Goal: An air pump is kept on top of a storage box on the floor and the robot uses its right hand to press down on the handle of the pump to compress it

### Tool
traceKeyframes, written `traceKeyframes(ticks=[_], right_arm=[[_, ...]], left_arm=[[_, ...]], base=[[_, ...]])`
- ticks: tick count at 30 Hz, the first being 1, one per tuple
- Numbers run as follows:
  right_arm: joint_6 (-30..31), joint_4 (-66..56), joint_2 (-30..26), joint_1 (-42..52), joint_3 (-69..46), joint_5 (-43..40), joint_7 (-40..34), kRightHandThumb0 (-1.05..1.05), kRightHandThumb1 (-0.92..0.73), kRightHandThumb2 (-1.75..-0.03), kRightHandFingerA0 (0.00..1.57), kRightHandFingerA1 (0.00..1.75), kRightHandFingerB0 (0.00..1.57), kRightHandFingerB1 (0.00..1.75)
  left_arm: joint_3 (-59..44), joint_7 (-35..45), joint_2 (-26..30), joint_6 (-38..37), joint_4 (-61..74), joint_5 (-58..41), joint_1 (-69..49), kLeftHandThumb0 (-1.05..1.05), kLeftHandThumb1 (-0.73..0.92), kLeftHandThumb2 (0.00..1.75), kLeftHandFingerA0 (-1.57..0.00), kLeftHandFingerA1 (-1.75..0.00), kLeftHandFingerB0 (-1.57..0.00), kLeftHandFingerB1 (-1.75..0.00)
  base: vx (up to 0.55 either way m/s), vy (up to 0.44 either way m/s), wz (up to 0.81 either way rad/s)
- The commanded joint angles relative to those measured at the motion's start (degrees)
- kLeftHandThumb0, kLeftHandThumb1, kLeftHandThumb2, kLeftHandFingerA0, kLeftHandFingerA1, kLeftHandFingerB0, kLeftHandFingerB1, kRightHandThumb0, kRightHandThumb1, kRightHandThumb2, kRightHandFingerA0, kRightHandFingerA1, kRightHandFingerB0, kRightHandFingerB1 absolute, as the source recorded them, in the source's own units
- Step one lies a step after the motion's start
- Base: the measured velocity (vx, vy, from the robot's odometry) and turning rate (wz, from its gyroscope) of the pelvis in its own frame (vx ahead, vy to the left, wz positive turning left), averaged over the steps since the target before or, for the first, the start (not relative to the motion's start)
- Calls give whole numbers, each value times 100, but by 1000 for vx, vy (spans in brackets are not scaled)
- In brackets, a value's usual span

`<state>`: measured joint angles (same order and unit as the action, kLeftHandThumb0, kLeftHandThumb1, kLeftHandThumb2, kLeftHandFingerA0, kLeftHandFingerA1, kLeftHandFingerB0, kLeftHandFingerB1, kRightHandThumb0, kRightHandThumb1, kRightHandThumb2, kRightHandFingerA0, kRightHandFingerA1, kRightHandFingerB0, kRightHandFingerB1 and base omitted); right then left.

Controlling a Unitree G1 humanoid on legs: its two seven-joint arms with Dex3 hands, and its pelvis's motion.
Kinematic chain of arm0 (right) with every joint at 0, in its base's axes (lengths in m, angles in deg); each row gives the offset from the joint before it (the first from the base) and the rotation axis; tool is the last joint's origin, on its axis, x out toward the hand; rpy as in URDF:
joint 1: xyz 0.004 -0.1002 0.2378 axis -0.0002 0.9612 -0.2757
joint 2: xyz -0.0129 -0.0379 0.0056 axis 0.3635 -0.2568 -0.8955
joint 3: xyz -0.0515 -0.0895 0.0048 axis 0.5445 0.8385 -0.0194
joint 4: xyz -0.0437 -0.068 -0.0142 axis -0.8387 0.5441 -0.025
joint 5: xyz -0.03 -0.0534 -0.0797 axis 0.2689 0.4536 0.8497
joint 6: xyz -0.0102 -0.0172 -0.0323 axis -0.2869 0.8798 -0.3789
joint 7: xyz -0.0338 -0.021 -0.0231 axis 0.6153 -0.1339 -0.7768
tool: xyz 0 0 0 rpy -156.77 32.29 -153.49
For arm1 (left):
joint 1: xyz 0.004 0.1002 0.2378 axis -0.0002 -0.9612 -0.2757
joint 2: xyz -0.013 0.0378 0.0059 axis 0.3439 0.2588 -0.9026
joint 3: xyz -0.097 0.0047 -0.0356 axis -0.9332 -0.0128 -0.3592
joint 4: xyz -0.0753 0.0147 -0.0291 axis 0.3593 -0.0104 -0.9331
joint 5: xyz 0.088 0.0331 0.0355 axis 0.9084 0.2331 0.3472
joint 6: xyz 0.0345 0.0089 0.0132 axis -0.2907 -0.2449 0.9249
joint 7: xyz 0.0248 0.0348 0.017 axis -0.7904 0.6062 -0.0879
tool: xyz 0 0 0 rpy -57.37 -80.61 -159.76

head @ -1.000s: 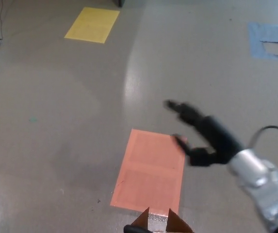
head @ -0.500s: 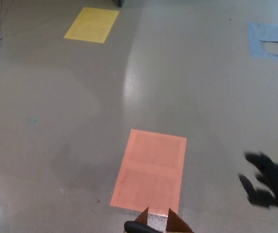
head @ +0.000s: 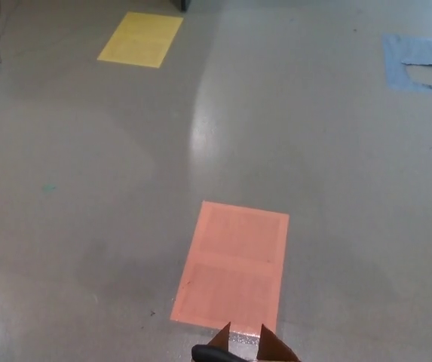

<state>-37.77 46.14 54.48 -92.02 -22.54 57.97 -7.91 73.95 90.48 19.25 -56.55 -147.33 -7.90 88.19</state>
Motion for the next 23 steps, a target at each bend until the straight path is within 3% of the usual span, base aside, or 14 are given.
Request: traceKeyframes(ticks=[1, 10, 23], right_arm=[[265, 58, -147, 136, 57, 64, 88, -78, -79, -106, 8, 34, 7, 23], [315, 65, -115, 137, -9, 5, 278, -81, -79, -106, 7, 24, 6, 19], [502, 70, -74, 56, 41, 65, 466, -77, -76, -103, 8, 31, 7, 24]], left_arm=[[79, -154, 19, 41, 48, 123, -113, -58, 92, 68, -25, -34, -18, -29], [169, -172, 64, 92, 65, 183, -116, -56, 90, 67, -26, -33, -21, -29], [270, -196, 113, 169, 41, 270, -85, -57, 87, 66, -26, -33, -20, -29]], base=[[0, 0, 0], [0, 0, 0], [0, 0, 0]])
